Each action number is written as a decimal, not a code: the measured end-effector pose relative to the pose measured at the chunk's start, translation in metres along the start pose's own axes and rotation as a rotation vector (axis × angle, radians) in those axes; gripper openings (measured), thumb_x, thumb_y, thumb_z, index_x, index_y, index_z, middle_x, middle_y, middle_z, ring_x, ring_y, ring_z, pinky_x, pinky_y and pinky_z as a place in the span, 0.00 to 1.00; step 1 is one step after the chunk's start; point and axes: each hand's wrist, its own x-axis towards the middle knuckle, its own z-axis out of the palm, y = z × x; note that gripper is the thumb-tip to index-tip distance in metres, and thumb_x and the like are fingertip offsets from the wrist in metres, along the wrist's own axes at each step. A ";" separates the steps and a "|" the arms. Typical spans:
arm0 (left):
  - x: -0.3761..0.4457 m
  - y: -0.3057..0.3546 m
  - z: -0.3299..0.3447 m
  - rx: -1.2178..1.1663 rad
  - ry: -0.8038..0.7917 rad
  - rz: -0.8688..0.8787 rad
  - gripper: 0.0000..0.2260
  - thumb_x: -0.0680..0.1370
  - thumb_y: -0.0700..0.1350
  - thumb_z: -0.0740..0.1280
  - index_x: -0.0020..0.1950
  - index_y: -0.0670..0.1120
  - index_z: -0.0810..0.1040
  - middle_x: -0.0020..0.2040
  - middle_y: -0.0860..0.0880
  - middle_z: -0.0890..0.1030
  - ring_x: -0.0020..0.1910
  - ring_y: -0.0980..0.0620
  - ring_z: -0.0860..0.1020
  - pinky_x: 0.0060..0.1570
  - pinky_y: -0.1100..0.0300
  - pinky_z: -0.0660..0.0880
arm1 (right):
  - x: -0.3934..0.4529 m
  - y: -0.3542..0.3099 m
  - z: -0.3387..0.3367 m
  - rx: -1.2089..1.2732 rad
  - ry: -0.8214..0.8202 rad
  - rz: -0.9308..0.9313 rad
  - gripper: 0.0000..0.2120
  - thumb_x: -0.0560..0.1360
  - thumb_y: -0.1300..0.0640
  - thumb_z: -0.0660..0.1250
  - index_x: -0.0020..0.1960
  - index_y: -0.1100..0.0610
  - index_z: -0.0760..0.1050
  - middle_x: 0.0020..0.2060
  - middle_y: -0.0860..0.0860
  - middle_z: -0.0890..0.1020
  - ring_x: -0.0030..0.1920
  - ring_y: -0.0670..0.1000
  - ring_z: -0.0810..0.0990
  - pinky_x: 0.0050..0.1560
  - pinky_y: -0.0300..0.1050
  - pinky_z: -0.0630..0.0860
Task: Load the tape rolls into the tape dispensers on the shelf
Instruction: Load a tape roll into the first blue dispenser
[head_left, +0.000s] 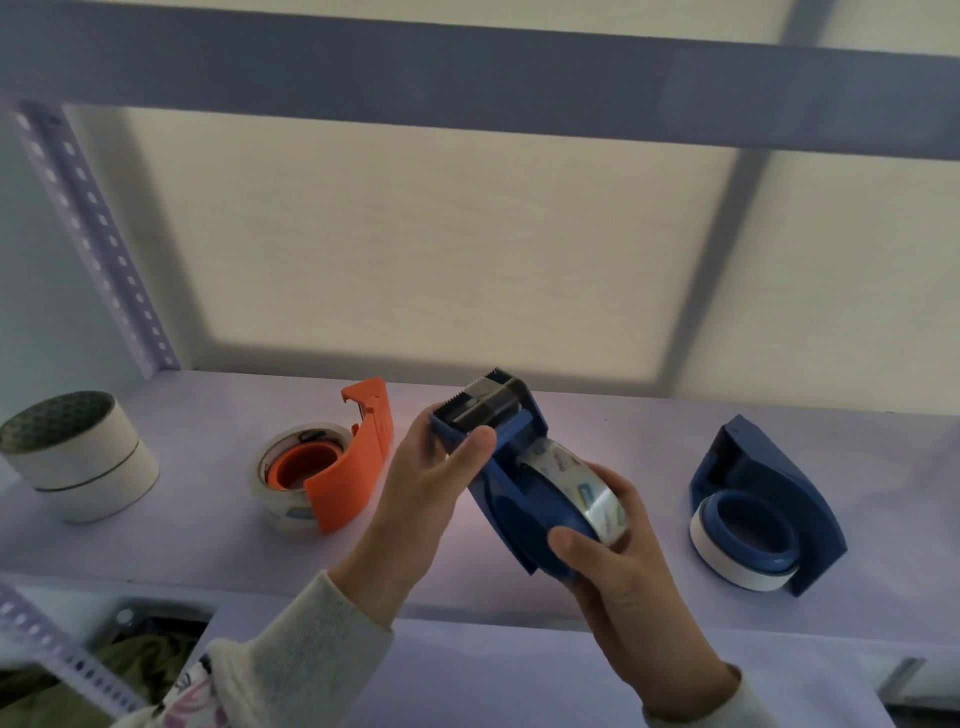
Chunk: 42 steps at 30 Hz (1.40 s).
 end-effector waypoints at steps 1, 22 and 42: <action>0.000 0.000 0.000 -0.019 0.005 -0.020 0.33 0.59 0.66 0.75 0.57 0.49 0.77 0.51 0.50 0.84 0.53 0.51 0.81 0.47 0.61 0.78 | 0.000 0.002 0.000 -0.040 0.019 -0.021 0.46 0.46 0.52 0.85 0.62 0.45 0.71 0.59 0.56 0.78 0.54 0.57 0.83 0.47 0.52 0.81; 0.006 -0.001 -0.003 -0.132 0.144 -0.022 0.16 0.67 0.56 0.71 0.47 0.46 0.81 0.42 0.46 0.84 0.44 0.49 0.83 0.38 0.60 0.80 | -0.009 0.007 0.015 -0.133 0.158 -0.308 0.49 0.41 0.55 0.85 0.54 0.30 0.67 0.61 0.57 0.75 0.56 0.56 0.81 0.43 0.44 0.82; 0.019 -0.019 -0.008 -0.461 0.033 -0.384 0.34 0.70 0.69 0.56 0.62 0.45 0.79 0.60 0.41 0.81 0.61 0.43 0.78 0.57 0.51 0.75 | 0.001 0.023 0.017 -0.282 0.214 -0.344 0.42 0.50 0.56 0.81 0.58 0.39 0.66 0.59 0.48 0.75 0.55 0.41 0.79 0.46 0.43 0.82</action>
